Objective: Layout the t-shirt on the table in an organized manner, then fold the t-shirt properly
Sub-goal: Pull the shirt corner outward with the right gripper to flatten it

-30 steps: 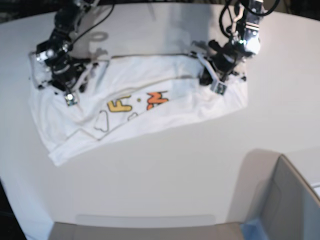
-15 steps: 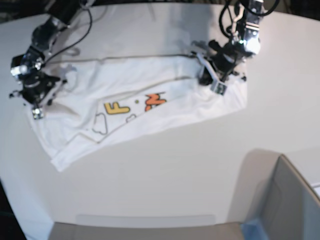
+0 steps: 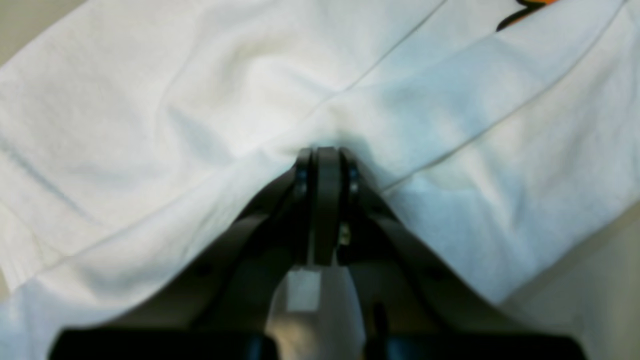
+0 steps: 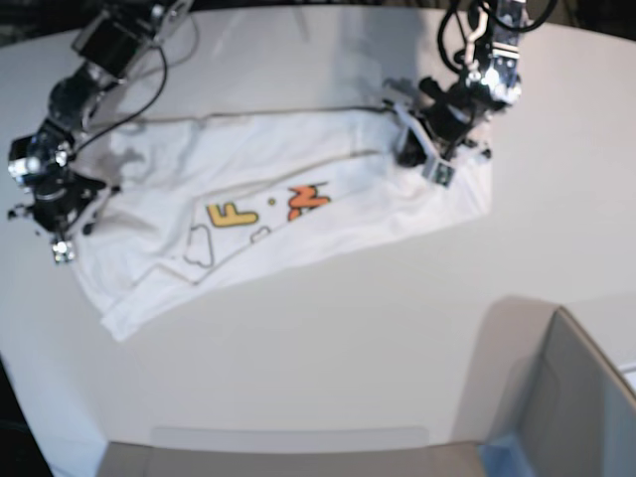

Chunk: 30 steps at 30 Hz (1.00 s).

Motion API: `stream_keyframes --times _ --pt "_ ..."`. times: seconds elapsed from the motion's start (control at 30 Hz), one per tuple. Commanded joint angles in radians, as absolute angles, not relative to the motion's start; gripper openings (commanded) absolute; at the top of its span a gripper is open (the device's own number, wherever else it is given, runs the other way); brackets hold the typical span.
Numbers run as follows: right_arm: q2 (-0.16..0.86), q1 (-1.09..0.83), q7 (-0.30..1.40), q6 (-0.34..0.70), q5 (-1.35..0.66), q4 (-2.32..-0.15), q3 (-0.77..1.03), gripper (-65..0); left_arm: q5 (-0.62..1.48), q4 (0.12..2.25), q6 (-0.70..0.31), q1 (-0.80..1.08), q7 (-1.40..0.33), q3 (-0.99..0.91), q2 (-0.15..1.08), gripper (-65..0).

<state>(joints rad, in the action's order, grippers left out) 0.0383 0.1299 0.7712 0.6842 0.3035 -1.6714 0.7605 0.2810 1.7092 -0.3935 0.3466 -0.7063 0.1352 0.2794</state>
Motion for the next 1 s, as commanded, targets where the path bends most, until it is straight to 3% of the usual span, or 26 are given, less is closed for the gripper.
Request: stream_keyframes --times 0.0,0.23,0.6,0.97 --pt "0.027 0.150 0.750 0.698 0.291 -1.728 0.759 -45.4 0.245 1.698 -0.390 0.378 -0.820 0.136 0.285 -63.6" --pt "-0.021 0.091 0.750 0.698 0.291 -1.804 0.751 -45.4 0.245 1.698 -0.390 0.378 -0.819 0.136 0.285 -63.6" --pt "0.002 0.148 0.743 0.698 0.291 -1.557 0.751 -45.4 0.245 1.698 -0.390 0.378 -0.819 0.136 0.285 -63.6" --pt "0.007 0.248 0.743 0.698 0.297 -1.440 0.750 -45.4 0.245 1.696 -0.390 0.394 -0.816 0.136 0.300 -63.6"
